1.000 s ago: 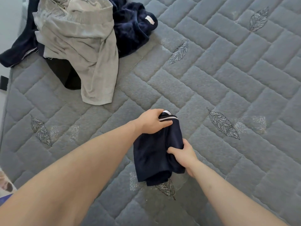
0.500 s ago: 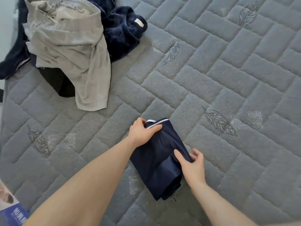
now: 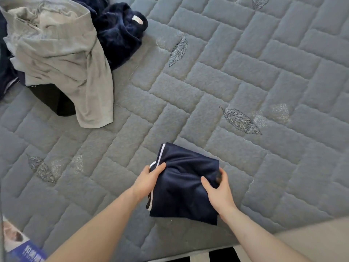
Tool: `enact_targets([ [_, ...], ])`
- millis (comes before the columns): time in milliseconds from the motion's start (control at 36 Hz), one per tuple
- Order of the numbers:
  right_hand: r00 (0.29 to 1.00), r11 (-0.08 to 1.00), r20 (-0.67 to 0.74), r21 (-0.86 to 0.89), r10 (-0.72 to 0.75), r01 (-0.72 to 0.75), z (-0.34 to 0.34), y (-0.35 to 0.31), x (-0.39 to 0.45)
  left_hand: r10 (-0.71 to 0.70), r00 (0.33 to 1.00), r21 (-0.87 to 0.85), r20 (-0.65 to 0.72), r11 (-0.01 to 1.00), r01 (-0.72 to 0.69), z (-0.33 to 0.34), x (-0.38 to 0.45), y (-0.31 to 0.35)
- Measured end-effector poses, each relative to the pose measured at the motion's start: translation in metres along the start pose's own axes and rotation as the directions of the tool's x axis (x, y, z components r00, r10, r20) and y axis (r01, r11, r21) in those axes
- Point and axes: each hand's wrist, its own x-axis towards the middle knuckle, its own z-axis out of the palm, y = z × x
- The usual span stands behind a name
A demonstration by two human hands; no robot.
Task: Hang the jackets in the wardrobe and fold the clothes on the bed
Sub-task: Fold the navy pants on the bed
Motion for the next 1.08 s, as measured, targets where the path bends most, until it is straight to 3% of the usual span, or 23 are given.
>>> enact_targets([
  [56, 0.999, 0.999, -0.039, 0.034, -0.026, 0.027, -0.002, 0.003, -0.004, 0.166, 0.970, 0.068, -0.177, 0.985, -0.156, 0.006, -0.006, -0.003],
  [83, 0.998, 0.998, -0.054, 0.047, -0.034, 0.037, -0.003, 0.003, -0.006, 0.222, 0.957, 0.063, -0.186, 0.975, -0.213, 0.010, -0.009, -0.004],
  [194, 0.990, 0.990, -0.035, 0.004, -0.137, 0.137, 0.005, -0.002, -0.014, 0.256, 0.967, -0.014, -0.003, 0.967, -0.256, 0.018, -0.015, -0.008],
  [306, 0.974, 0.973, -0.026, -0.072, -0.223, 0.221, 0.009, -0.006, -0.009, 0.234, 0.971, -0.067, 0.040, 0.971, -0.231, 0.014, -0.007, -0.002],
  [500, 0.967, 0.968, 0.065, -0.005, -0.248, 0.249, -0.018, -0.011, -0.030, 0.347, 0.922, 0.091, 0.171, 0.926, -0.365, 0.013, -0.045, 0.007],
  [667, 0.960, 0.957, 0.032, 0.096, -0.278, 0.274, -0.047, -0.032, -0.144, 0.418, 0.860, 0.110, 0.293, 0.879, -0.464, -0.007, -0.146, 0.020],
  [861, 0.967, 0.927, -0.028, 0.279, -0.253, 0.251, -0.088, -0.051, -0.311, 0.316, 0.823, 0.033, 0.471, 0.926, -0.375, -0.031, -0.297, 0.037],
  [944, 0.975, 0.886, -0.093, 0.407, -0.200, 0.220, -0.104, -0.048, -0.366, 0.279, 0.763, 0.004, 0.583, 0.938, -0.346, -0.034, -0.353, 0.045],
  [1083, 0.950, 0.809, -0.243, 0.507, -0.198, 0.299, -0.134, -0.037, -0.435, 0.307, 0.647, 0.053, 0.698, 0.878, -0.475, -0.012, -0.421, 0.053],
])
